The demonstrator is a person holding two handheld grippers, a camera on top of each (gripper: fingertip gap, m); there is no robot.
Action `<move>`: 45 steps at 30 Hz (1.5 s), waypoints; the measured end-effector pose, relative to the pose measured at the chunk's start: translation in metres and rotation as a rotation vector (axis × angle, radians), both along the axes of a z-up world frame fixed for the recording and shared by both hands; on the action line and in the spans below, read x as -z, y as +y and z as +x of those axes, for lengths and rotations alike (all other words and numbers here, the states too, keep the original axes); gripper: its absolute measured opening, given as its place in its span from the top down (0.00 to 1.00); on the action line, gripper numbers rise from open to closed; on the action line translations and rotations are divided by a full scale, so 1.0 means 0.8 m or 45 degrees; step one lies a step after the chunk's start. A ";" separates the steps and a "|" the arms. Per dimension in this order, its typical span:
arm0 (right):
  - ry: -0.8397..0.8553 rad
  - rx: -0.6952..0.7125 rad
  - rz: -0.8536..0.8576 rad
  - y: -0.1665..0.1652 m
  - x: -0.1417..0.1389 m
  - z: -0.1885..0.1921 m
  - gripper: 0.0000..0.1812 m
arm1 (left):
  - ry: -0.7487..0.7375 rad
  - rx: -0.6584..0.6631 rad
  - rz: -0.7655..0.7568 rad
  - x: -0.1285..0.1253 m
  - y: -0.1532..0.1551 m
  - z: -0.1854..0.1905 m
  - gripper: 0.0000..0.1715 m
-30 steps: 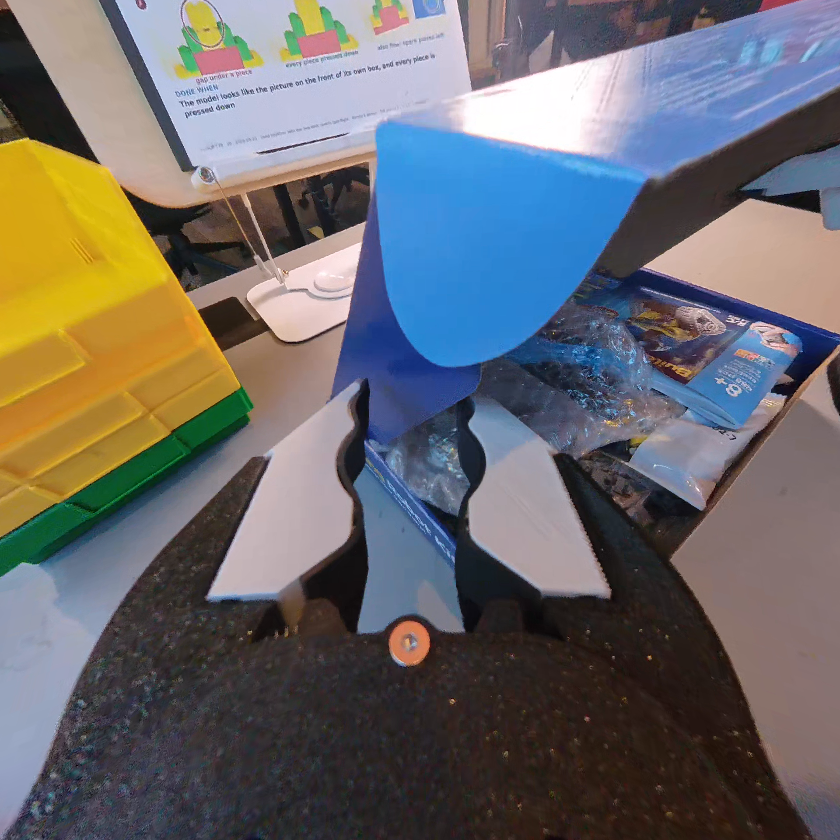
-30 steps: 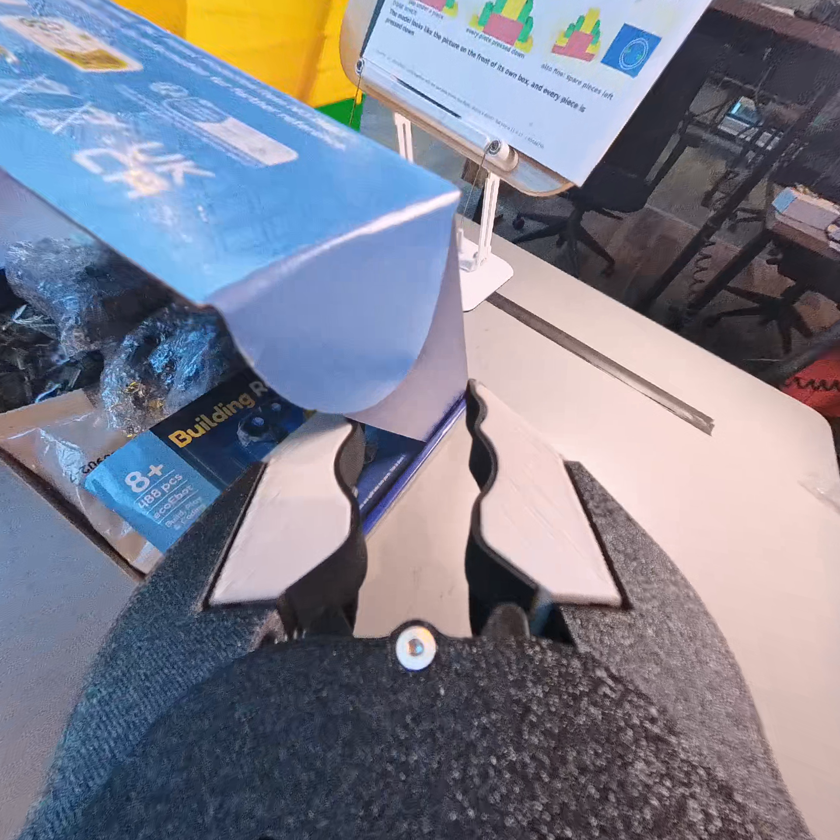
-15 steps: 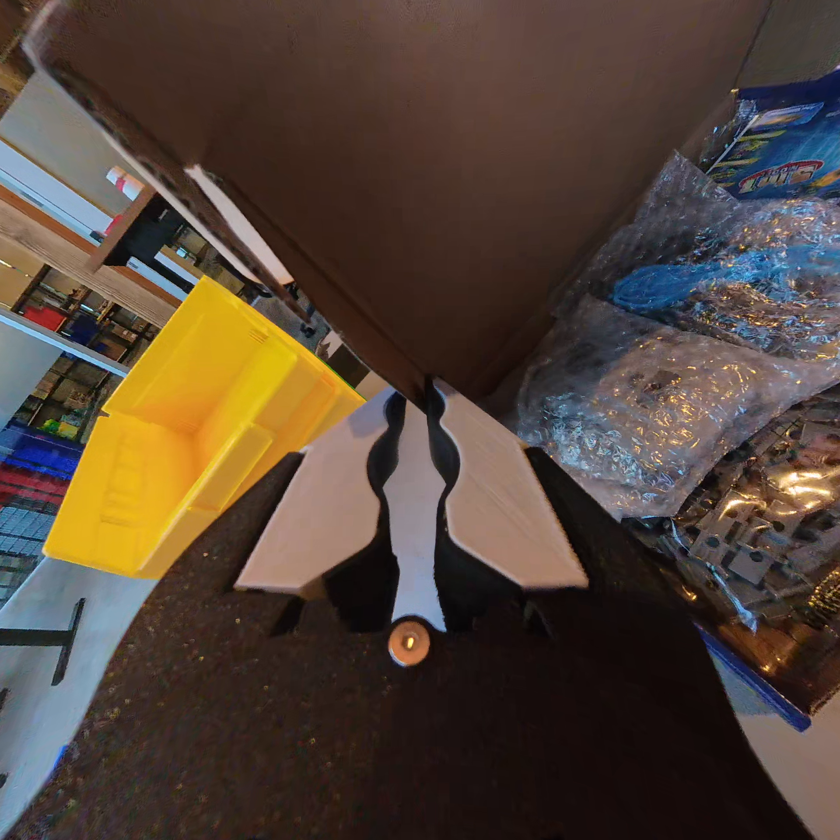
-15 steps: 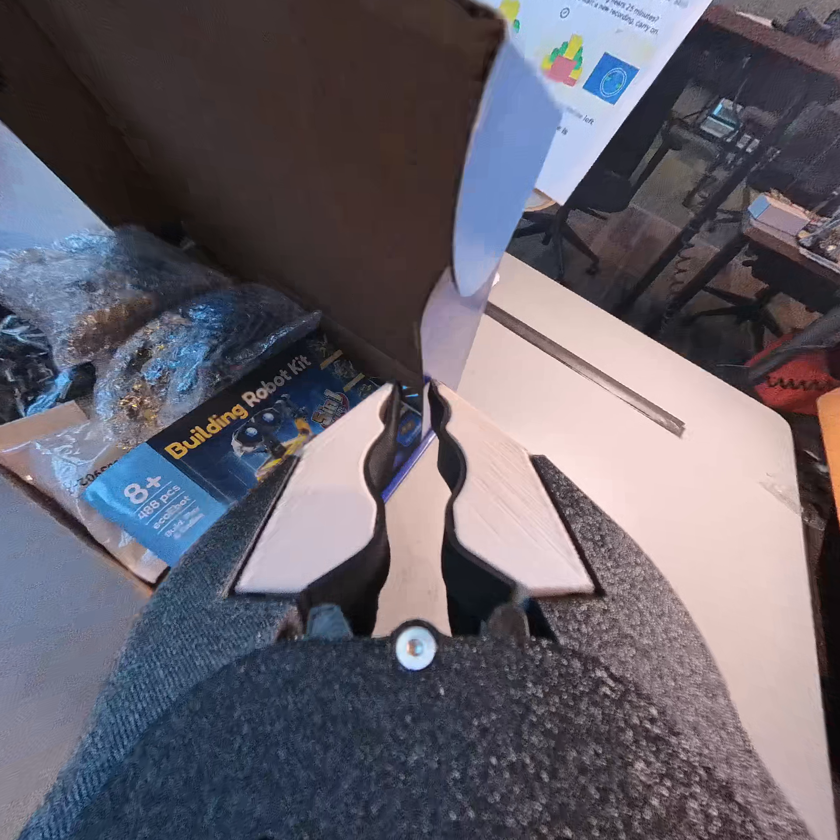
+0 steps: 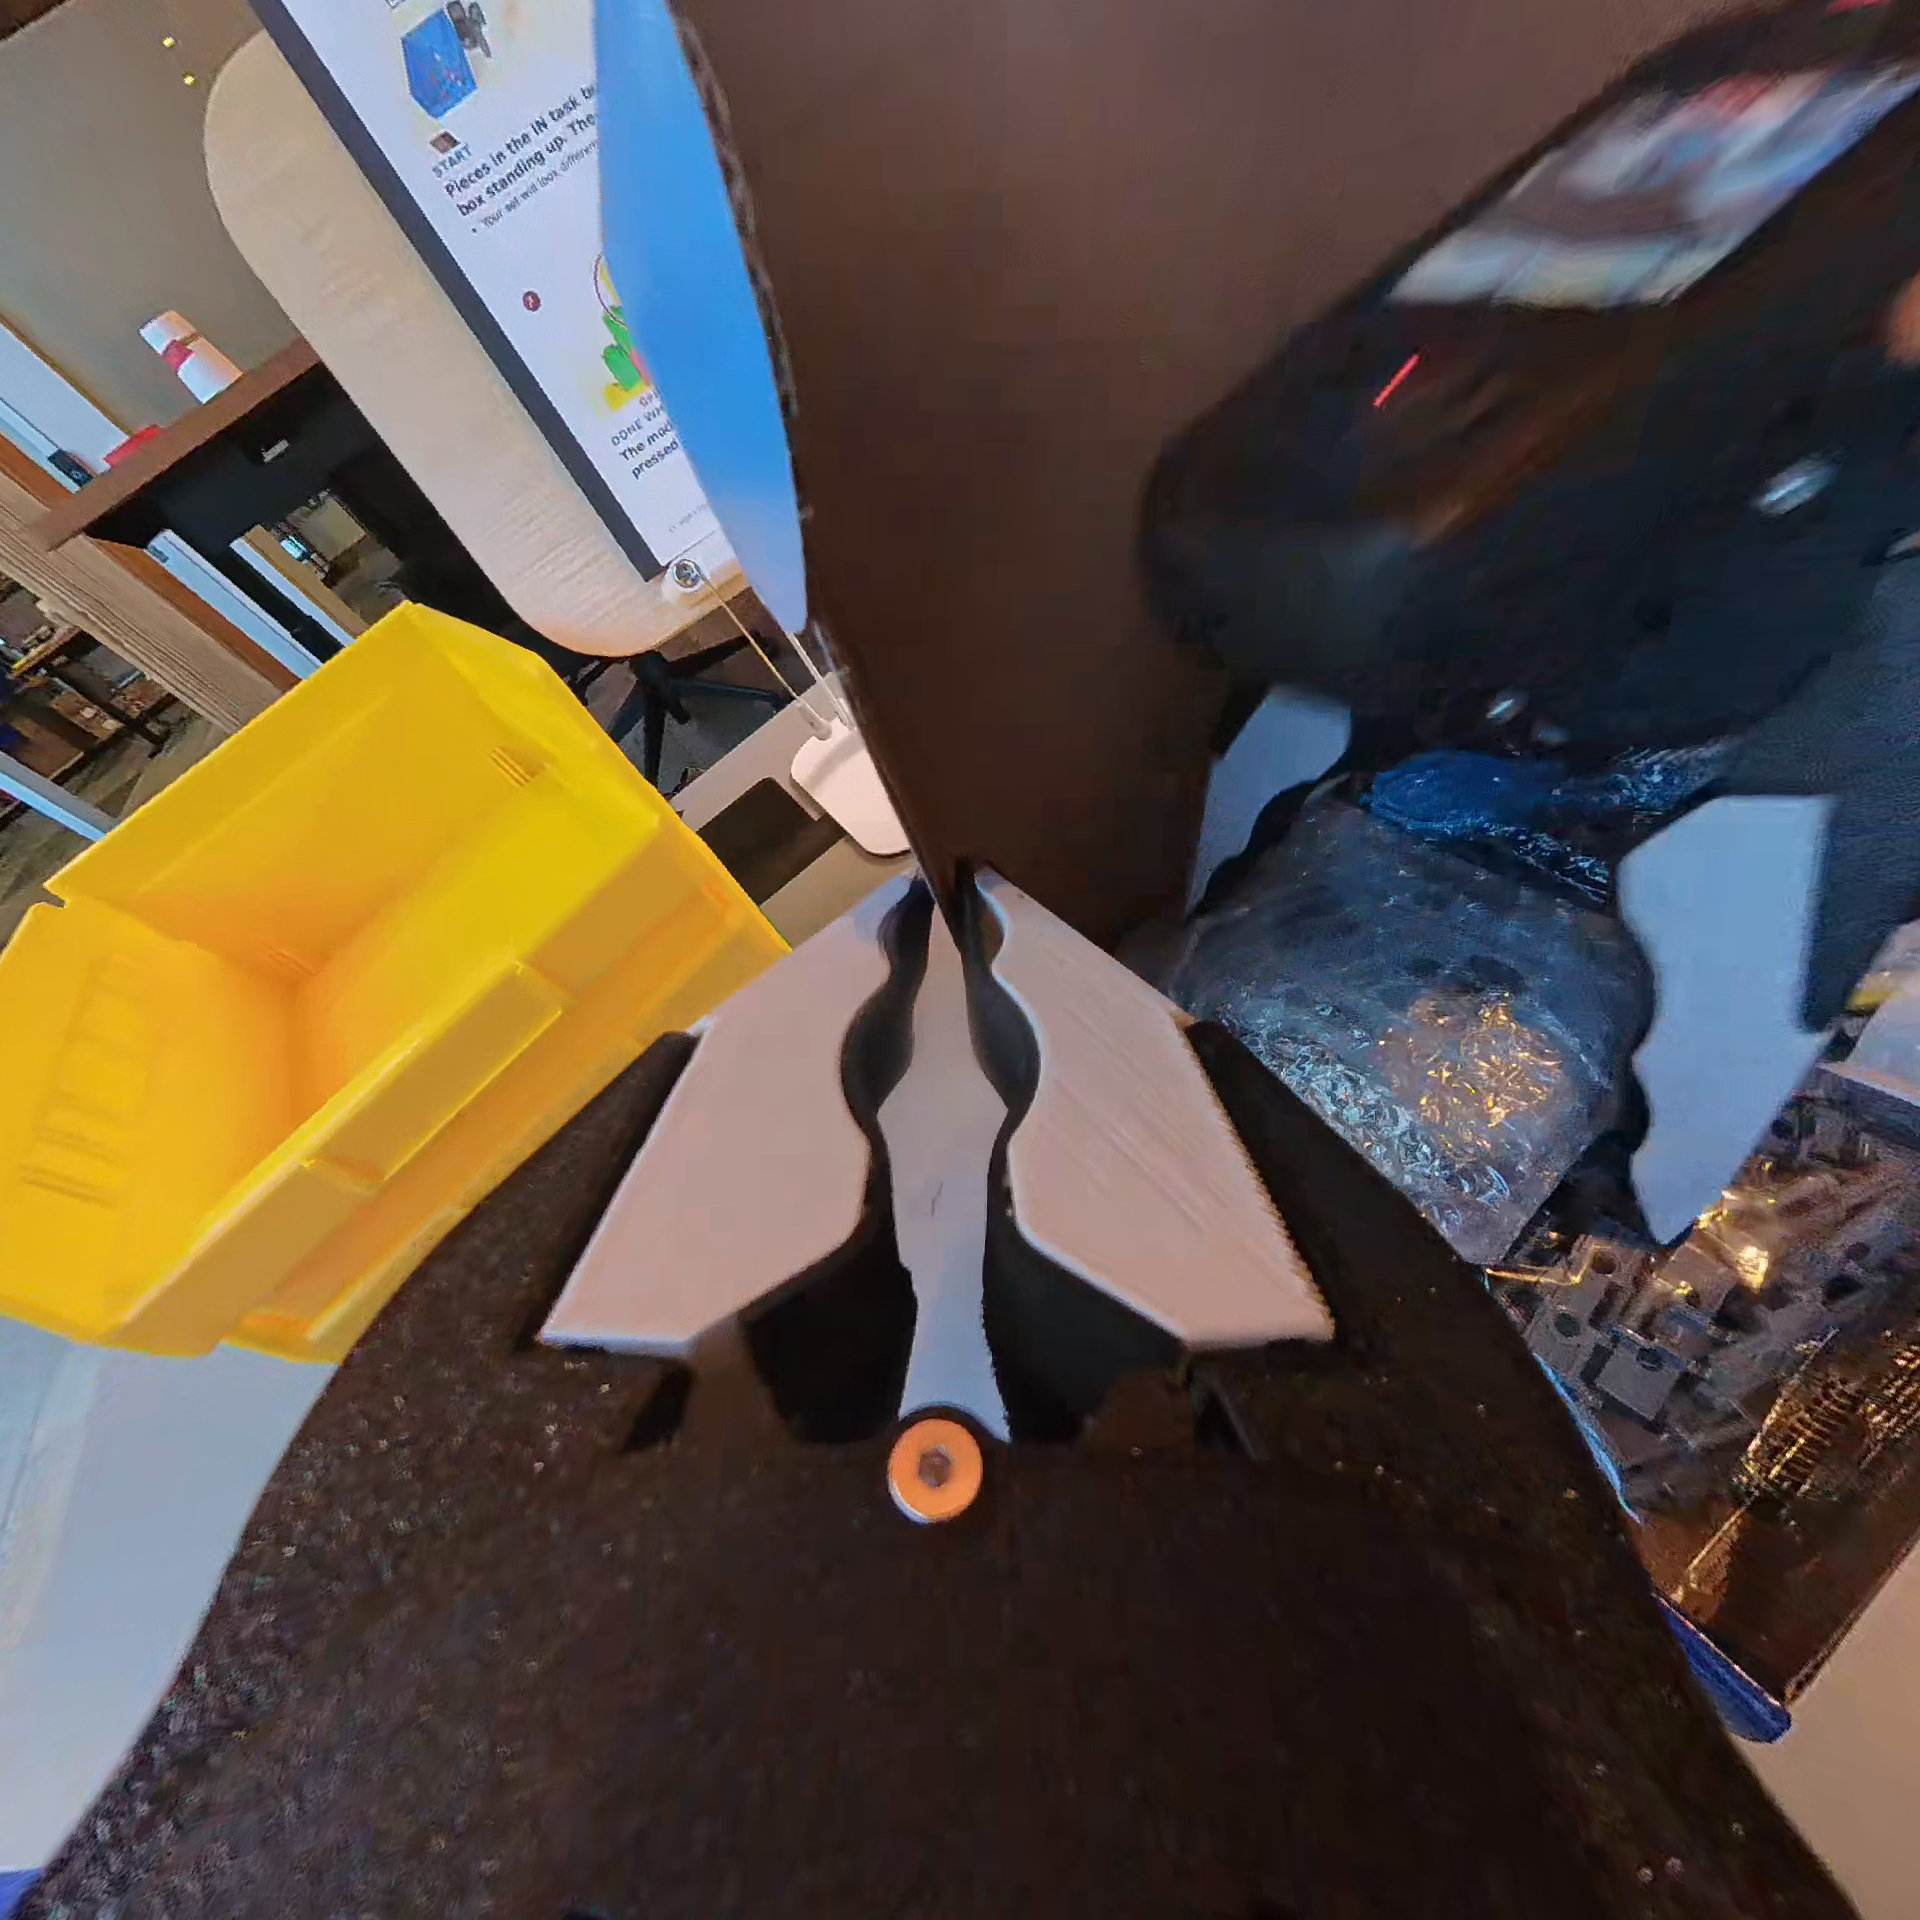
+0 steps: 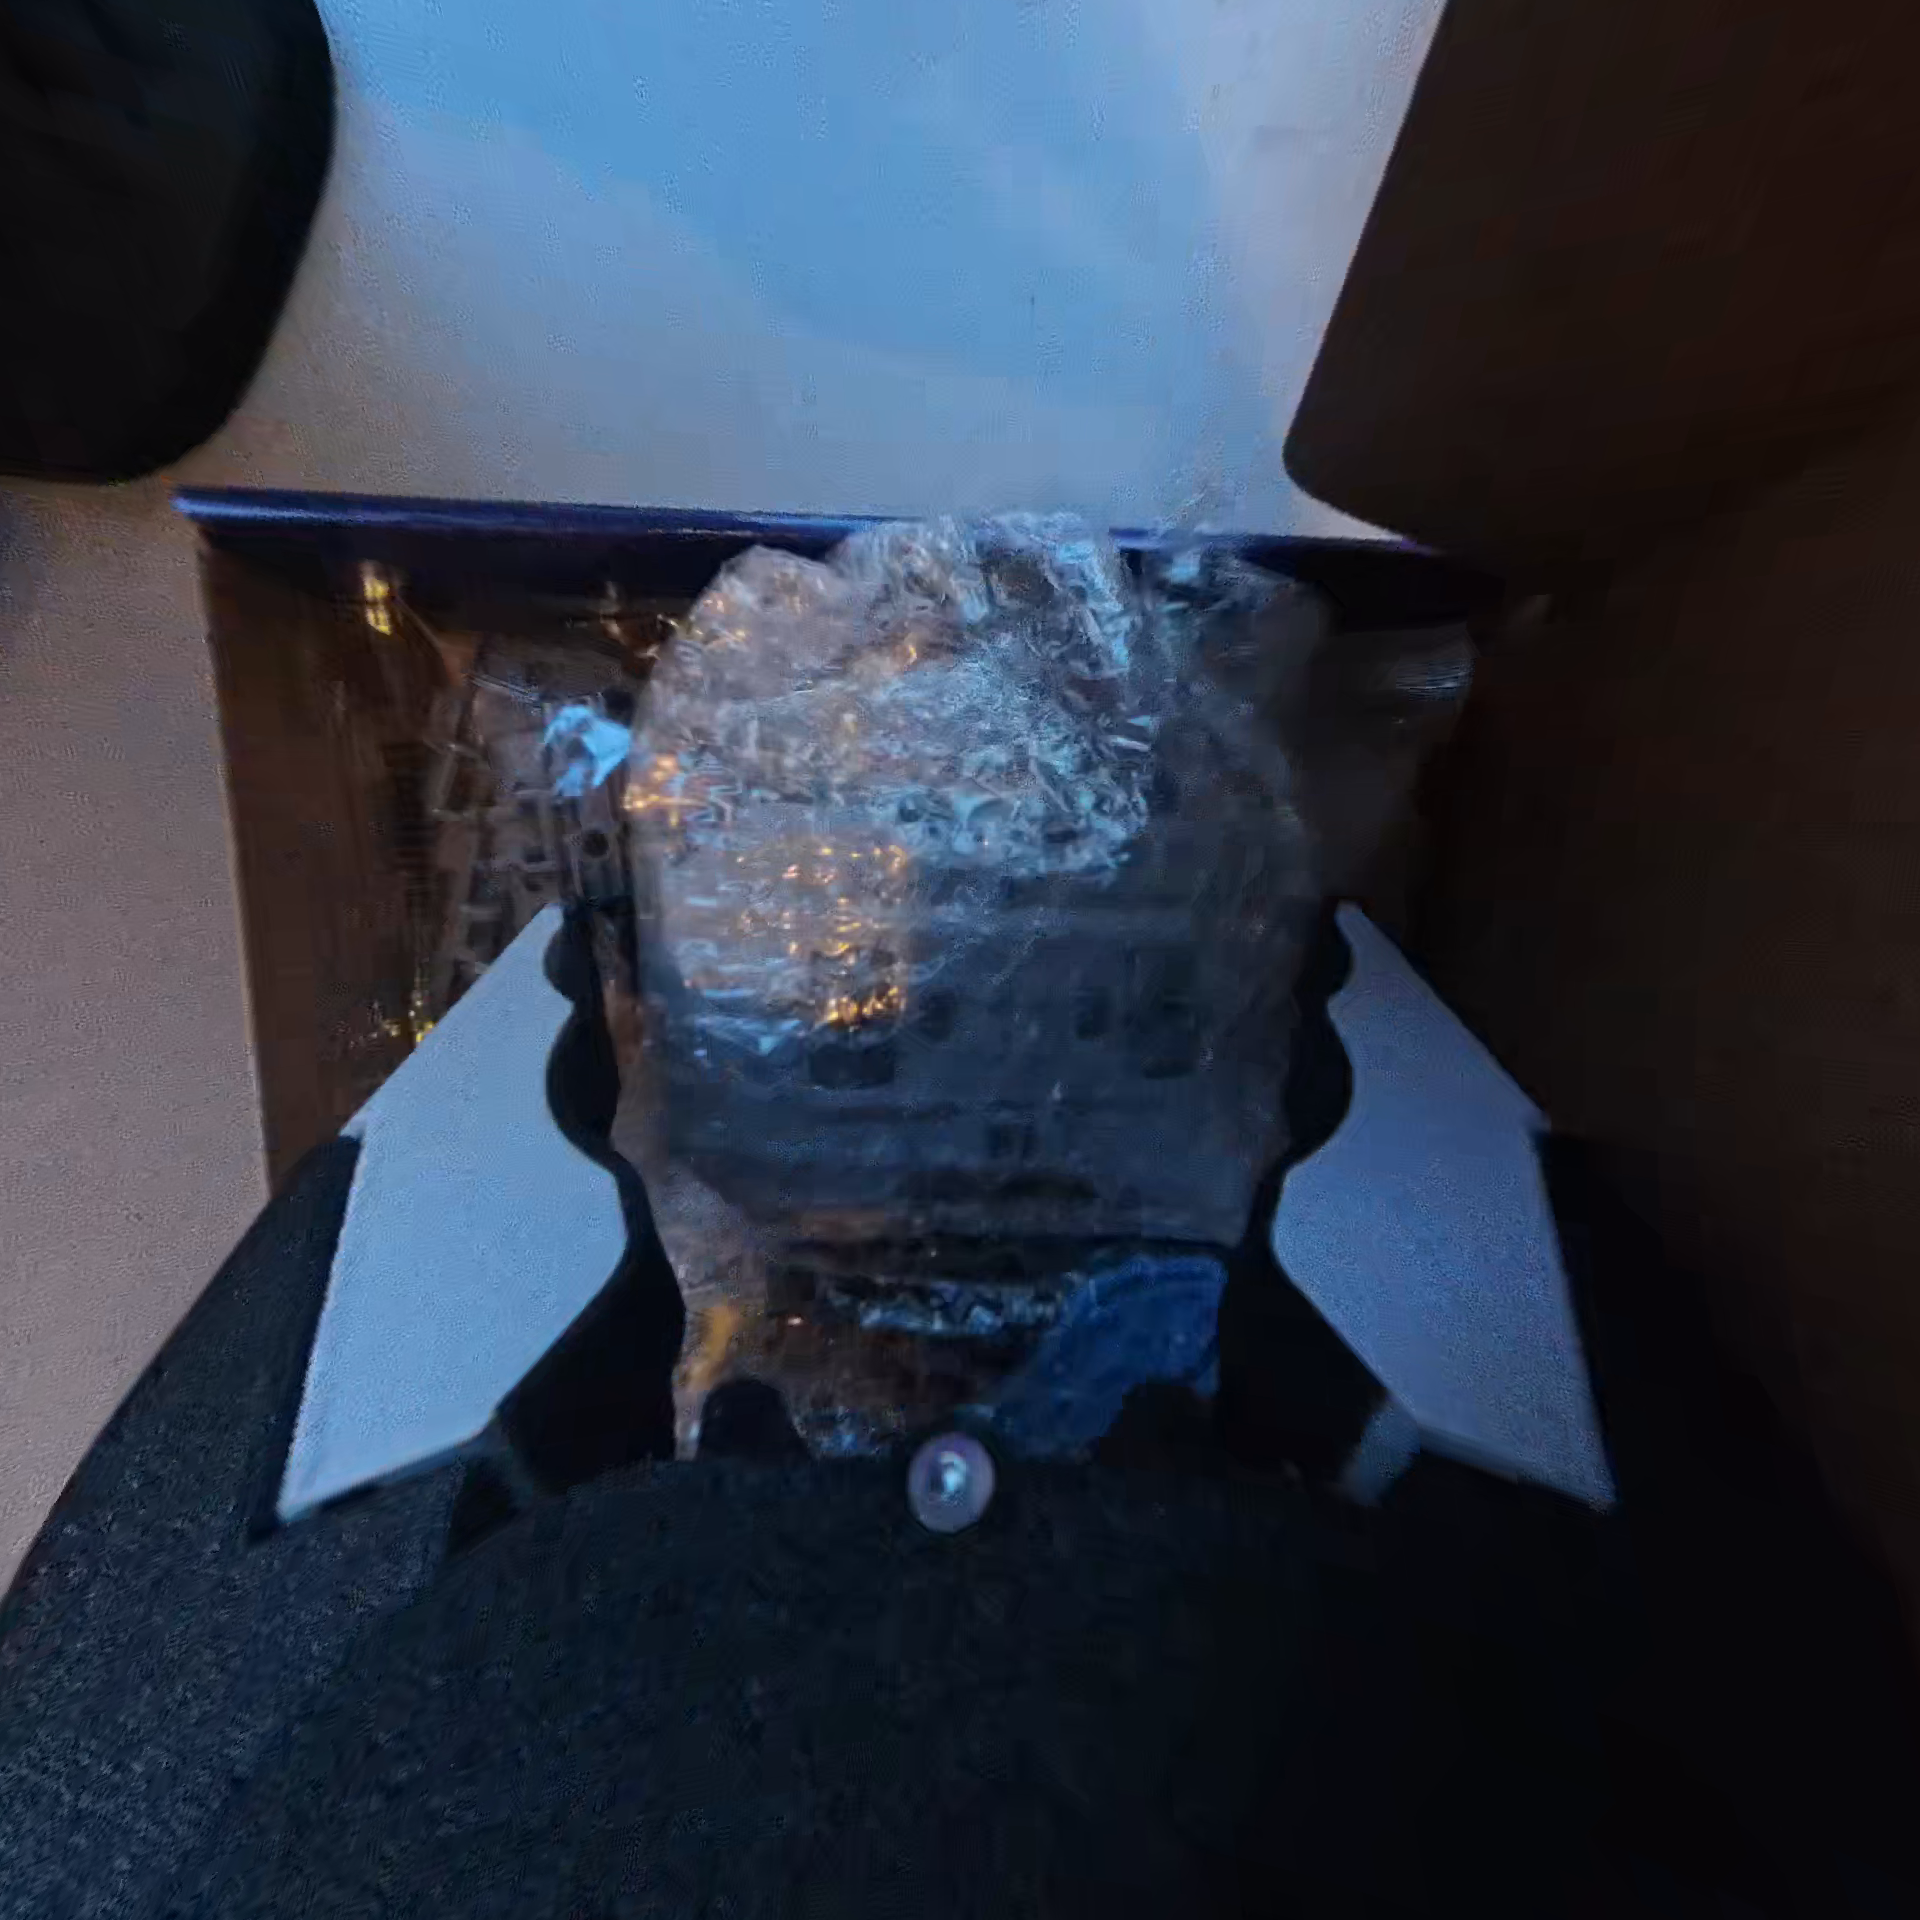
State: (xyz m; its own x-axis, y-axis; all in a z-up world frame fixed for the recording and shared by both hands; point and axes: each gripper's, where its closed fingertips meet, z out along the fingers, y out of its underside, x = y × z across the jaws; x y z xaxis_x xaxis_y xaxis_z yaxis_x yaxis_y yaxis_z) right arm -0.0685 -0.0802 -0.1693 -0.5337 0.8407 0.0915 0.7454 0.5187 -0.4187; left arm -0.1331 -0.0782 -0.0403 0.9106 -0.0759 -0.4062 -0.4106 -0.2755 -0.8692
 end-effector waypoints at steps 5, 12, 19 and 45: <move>-0.082 -0.082 0.024 0.008 -0.009 -0.001 0.36 | -0.042 0.020 0.007 0.000 0.002 -0.002 0.98; -0.250 -0.146 0.199 0.002 -0.008 0.046 0.37 | -0.109 0.081 0.015 0.001 0.004 0.016 0.99; -0.186 -0.180 0.222 -0.010 -0.015 0.056 0.38 | -0.106 0.074 0.021 0.002 0.004 0.023 0.99; 0.290 -0.477 0.247 -0.098 -0.048 0.095 0.60 | -0.157 0.102 0.050 0.002 0.003 0.024 0.99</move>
State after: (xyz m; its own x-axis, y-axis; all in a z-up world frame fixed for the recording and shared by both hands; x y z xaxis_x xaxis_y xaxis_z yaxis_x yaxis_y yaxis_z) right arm 0.0077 -0.1587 -0.1309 -0.7450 0.5502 0.3772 0.3927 0.8188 -0.4187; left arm -0.1136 -0.0755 -0.0421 0.9454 -0.1367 -0.2959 -0.3197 -0.2113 -0.9237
